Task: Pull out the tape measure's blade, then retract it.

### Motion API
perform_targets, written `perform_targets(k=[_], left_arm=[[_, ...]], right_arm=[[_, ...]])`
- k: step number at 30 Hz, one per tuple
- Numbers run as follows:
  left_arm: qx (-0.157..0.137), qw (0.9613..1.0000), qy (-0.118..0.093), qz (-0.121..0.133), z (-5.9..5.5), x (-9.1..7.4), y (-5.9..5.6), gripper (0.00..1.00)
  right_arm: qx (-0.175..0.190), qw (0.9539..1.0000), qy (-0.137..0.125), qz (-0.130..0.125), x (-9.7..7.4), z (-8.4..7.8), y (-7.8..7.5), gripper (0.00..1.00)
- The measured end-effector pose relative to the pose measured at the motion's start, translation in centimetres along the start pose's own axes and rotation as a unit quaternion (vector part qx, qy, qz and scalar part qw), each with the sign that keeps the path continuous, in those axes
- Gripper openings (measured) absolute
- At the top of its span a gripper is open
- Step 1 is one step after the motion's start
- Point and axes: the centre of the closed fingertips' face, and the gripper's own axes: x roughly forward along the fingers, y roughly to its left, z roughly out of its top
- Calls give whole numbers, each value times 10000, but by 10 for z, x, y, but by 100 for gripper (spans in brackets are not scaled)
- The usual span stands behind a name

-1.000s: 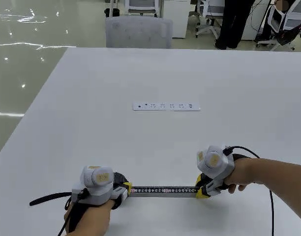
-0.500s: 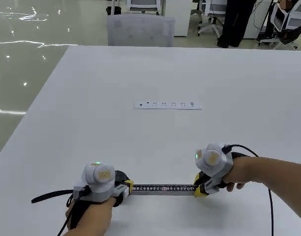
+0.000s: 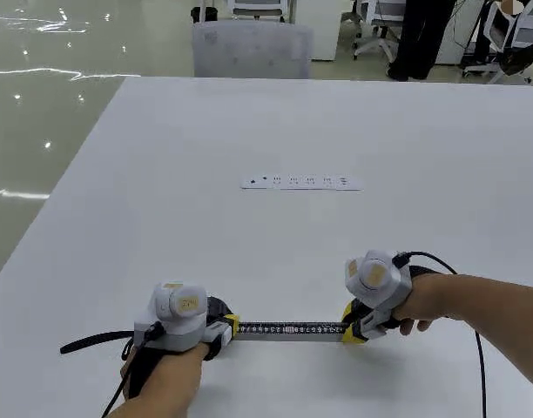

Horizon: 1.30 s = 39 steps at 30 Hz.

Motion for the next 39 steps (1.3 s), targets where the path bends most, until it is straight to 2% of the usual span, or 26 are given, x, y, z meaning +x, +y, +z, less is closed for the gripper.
perform_targets(k=[39], left_arm=[[-14, 10000, 23, -27, 0, 0, 0, 60]], right_arm=[[69, 9999, -110, 1, 11, 23, 1, 14]])
